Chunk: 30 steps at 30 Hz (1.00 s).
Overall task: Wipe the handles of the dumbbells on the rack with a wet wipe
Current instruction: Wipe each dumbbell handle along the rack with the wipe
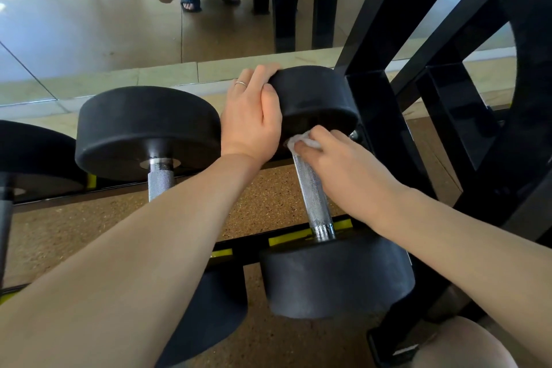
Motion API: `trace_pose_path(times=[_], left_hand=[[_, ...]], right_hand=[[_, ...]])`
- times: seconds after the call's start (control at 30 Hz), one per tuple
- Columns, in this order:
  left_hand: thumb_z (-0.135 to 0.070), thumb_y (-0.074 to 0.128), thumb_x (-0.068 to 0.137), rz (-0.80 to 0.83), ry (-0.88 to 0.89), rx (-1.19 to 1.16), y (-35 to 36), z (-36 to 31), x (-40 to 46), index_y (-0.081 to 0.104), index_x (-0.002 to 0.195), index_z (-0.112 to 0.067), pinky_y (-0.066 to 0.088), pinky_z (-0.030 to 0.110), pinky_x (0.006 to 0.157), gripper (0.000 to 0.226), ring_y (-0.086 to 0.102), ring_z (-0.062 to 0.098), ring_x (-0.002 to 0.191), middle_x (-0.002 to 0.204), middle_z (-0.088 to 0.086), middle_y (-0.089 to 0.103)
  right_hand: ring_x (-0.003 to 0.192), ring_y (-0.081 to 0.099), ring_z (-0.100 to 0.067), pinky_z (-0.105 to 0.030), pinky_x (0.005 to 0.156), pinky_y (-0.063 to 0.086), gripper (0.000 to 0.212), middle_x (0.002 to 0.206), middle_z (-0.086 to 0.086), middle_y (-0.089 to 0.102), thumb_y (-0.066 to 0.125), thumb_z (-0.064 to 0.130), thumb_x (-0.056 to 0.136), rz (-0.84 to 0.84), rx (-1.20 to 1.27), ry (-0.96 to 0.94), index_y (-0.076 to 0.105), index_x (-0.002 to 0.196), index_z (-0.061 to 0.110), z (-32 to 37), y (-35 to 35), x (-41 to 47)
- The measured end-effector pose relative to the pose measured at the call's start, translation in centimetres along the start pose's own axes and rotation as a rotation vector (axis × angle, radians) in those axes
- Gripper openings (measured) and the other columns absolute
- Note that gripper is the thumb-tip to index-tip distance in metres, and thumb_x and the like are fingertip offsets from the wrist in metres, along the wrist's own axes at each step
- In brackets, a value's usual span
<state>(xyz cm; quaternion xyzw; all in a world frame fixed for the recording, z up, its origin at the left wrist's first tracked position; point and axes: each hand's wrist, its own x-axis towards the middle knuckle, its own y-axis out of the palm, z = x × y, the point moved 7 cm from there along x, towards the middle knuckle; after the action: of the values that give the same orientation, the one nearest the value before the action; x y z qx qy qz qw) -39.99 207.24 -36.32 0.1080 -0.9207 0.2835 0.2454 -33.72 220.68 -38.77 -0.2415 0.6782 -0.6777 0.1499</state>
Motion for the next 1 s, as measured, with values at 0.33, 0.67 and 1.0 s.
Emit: trace_pose_path(times=[0.33, 0.67, 1.0], left_hand=[[-0.027, 0.026, 0.1, 0.005, -0.012, -0.004, 0.0, 0.2, -0.1, 0.058, 0.125, -0.018, 0.049, 0.043, 0.081, 0.042, 0.051, 0.019, 0.101, 0.109, 0.001, 0.057], [-0.028, 0.025, 0.1, 0.003, -0.01, 0.004, 0.0, 0.0, -0.1, 0.057, 0.126, -0.018, 0.048, 0.044, 0.082, 0.043, 0.051, 0.019, 0.101, 0.11, 0.001, 0.057], [-0.026, 0.026, 0.101, -0.003, 0.0, -0.014, 0.0, 0.3, 0.0, 0.058, 0.125, -0.018, 0.048, 0.042, 0.08, 0.041, 0.051, 0.019, 0.1, 0.108, 0.001, 0.057]], right_hand=[[0.075, 0.054, -0.02, -0.026, 0.057, 0.042, 0.022, 0.099, -0.016, 0.063, 0.047, -0.001, 0.094, 0.206, 1.427, 0.93, 0.067, 0.102, 0.003, -3.7, 4.4, -0.6], [0.075, 0.055, 0.014, -0.009, 0.062, 0.043, 0.031, 0.101, 0.018, 0.058, 0.048, 0.015, 0.098, 0.26, 0.668, 0.202, 0.07, 0.117, 0.026, 0.0, -3.1, -2.1], [0.091, 0.056, 0.003, -0.018, 0.089, 0.041, 0.037, 0.1, 0.023, 0.067, 0.046, 0.014, 0.097, 0.772, 0.531, 0.083, 0.076, 0.108, 0.034, 2.0, -0.8, -3.9]])
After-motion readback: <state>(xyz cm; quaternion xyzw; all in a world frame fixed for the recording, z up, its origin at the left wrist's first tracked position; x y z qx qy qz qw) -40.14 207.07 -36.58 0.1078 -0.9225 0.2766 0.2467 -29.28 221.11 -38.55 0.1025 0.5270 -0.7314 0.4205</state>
